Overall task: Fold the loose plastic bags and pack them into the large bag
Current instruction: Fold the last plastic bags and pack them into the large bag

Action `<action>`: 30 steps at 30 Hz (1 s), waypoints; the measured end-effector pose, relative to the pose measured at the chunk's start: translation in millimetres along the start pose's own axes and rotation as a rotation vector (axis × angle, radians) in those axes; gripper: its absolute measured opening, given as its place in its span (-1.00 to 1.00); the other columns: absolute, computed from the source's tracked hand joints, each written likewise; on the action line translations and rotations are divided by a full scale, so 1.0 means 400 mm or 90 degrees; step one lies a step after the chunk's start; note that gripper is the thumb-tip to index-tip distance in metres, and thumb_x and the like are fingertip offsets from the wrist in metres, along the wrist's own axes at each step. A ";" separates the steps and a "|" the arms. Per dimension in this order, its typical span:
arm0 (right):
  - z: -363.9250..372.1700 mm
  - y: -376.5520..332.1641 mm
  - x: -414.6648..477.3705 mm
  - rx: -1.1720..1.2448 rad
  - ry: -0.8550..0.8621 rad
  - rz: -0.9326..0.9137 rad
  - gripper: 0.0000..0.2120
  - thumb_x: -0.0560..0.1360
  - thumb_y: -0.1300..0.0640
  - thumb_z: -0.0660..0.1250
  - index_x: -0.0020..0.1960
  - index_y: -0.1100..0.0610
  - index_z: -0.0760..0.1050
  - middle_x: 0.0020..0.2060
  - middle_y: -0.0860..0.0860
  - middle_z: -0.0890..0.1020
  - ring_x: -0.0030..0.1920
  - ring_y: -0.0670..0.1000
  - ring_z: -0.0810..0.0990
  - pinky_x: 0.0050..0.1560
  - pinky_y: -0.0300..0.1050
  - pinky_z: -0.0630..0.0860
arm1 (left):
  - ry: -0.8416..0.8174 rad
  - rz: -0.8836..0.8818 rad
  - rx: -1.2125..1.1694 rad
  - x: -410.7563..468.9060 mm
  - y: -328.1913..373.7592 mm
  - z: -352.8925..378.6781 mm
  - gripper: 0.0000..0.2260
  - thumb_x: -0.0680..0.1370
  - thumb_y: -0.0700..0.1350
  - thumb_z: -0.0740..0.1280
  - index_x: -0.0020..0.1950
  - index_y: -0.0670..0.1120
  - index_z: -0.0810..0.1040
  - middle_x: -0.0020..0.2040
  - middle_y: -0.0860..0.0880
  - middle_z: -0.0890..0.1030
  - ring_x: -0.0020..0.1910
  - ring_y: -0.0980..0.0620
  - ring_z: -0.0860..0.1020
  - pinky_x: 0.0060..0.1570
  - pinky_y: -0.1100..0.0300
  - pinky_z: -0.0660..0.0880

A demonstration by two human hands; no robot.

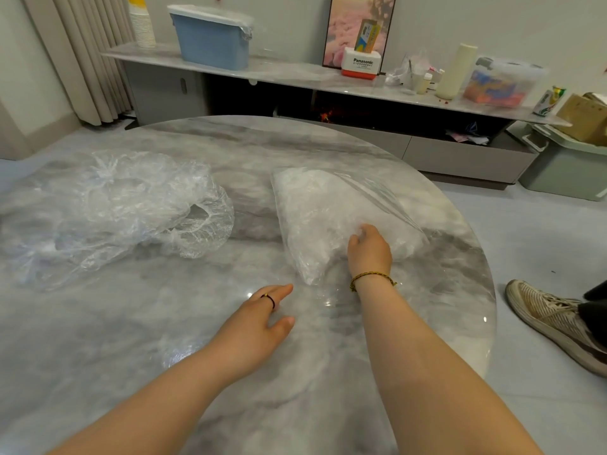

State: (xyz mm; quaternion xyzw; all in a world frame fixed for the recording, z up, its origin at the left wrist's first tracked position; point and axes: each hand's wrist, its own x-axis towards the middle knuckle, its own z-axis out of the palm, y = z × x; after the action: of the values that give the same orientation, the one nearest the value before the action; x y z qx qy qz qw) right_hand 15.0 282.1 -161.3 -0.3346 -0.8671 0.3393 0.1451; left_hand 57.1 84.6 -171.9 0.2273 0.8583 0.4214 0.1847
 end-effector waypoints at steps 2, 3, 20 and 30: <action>-0.005 0.001 -0.003 -0.021 0.038 -0.012 -0.61 0.58 0.15 0.18 0.37 0.23 0.28 0.24 0.15 0.47 0.22 0.14 0.44 0.14 -0.06 0.39 | -0.016 0.011 -0.002 -0.001 0.005 0.001 -0.55 0.57 -0.10 0.24 0.42 0.10 0.22 0.36 0.20 0.19 0.30 0.20 0.30 0.18 0.48 0.13; -0.008 0.000 -0.005 -0.019 0.048 -0.015 -0.59 0.57 0.14 0.21 0.37 0.24 0.27 0.25 0.15 0.45 0.22 0.14 0.44 0.13 -0.05 0.40 | -0.023 0.016 -0.004 -0.003 0.008 0.002 -0.55 0.56 -0.08 0.26 0.41 0.15 0.23 0.32 0.24 0.15 0.32 0.20 0.28 0.19 0.47 0.13; -0.116 -0.035 -0.161 0.102 0.199 -0.166 -0.86 0.54 0.25 0.19 0.02 0.27 0.48 -0.19 0.05 0.50 -0.12 0.03 0.41 -0.19 -0.18 0.29 | 0.042 -0.017 0.221 -0.103 -0.039 -0.220 -0.65 0.60 -0.05 0.18 0.39 0.07 0.32 0.44 0.11 0.23 0.40 0.13 0.25 0.22 0.39 0.16; 0.046 -0.198 -0.305 0.032 0.101 -0.595 -0.77 0.41 0.13 0.19 -0.13 0.25 0.55 -0.31 0.07 0.59 -0.23 -0.10 0.48 -0.16 -0.32 0.36 | 0.045 -0.299 0.430 -0.156 -0.208 -0.378 -0.37 0.59 0.13 0.10 0.52 -0.03 -0.15 0.54 -0.04 -0.11 0.51 -0.02 -0.05 0.44 0.16 0.03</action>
State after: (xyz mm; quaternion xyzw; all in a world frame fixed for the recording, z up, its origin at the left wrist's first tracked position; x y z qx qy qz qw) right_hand 57.6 147.3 -123.5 0.0701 -0.9026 0.2318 0.3559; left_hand 12.4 -91.3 -144.1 0.0586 0.9827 0.0704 0.1611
